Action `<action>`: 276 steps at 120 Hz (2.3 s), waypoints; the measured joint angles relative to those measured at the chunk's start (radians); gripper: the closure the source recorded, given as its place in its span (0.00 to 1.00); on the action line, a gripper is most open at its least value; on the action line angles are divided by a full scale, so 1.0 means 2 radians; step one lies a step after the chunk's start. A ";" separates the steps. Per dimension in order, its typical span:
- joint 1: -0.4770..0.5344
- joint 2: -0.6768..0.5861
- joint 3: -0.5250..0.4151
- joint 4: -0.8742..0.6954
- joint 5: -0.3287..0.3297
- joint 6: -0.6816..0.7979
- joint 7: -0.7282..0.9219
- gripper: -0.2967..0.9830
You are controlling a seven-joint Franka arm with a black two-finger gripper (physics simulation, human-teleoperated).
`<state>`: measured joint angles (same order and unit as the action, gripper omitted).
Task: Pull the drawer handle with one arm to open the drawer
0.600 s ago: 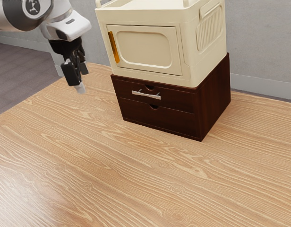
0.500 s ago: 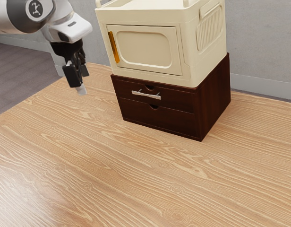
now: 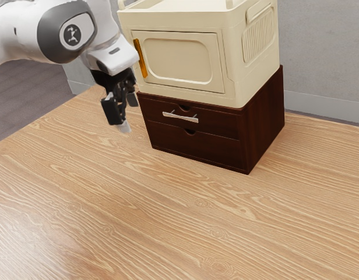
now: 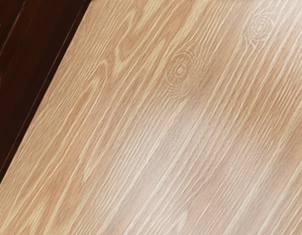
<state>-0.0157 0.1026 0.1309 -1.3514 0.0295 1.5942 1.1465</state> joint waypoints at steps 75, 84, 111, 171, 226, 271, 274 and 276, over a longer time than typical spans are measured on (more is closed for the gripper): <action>-0.014 0.043 0.003 -0.048 0.043 0.195 0.081 0.31; -0.013 0.051 0.003 -0.049 0.042 0.210 0.087 0.38; -0.008 0.064 0.005 -0.048 0.033 0.242 0.099 0.55; 0.003 0.100 0.005 -0.032 0.001 0.292 0.129 0.62; 0.003 0.118 0.006 -0.034 -0.022 0.309 0.151 0.65; -0.017 0.055 0.019 -0.118 -0.025 0.333 0.160 0.79; -0.021 0.050 0.020 -0.124 -0.025 0.335 0.160 0.80; -0.022 0.046 0.021 -0.129 -0.025 0.337 0.160 0.80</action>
<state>-0.0601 0.1945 0.1723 -1.6098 -0.0210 2.2674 1.4669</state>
